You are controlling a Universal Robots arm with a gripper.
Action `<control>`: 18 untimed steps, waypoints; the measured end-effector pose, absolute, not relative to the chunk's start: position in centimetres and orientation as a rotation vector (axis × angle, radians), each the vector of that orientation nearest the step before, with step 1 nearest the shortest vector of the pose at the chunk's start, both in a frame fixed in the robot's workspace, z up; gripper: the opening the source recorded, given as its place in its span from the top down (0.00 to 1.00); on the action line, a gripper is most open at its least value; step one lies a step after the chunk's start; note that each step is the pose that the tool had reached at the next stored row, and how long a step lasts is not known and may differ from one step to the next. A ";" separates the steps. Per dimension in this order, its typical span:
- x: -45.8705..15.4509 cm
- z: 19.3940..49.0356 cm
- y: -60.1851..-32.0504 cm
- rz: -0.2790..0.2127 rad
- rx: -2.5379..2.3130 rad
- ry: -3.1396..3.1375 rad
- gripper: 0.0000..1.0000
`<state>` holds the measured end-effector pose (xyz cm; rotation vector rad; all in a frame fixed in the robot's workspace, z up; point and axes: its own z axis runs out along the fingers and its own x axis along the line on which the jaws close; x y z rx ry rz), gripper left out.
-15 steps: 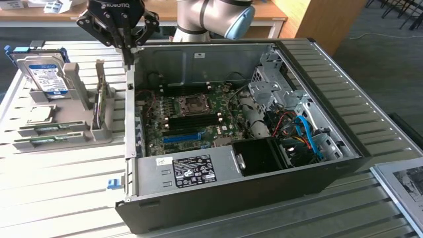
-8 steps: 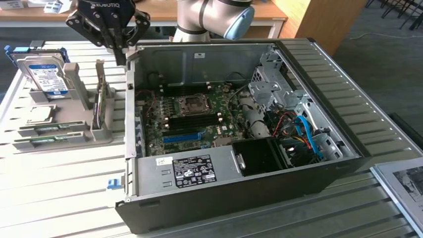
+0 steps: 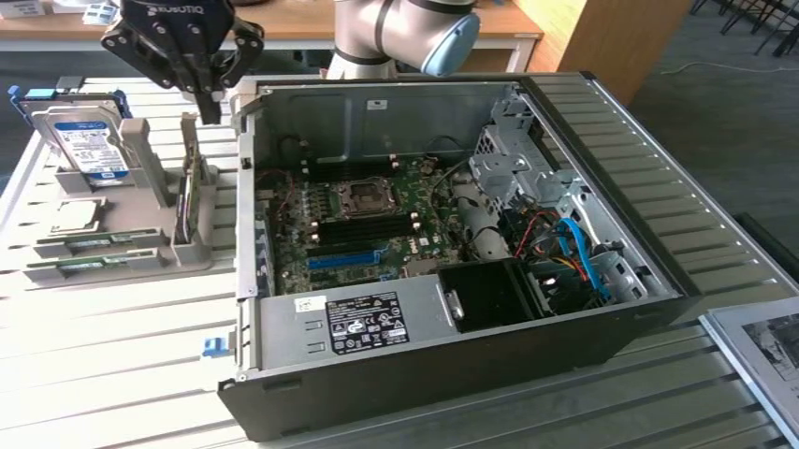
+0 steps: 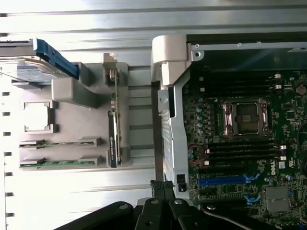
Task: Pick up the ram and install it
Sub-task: 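Reach for the ram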
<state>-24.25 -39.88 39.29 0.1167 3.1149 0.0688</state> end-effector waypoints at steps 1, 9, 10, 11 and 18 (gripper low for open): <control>-24.5 39.3 -39.9 0.069 0.117 3.115 0.90; -27.1 39.3 -39.9 0.069 0.117 3.116 0.90; -27.4 39.3 -39.9 0.069 0.117 3.116 0.90; -27.7 39.3 -39.9 0.069 0.117 3.116 0.90; -30.1 39.2 -39.9 0.069 0.117 3.116 0.90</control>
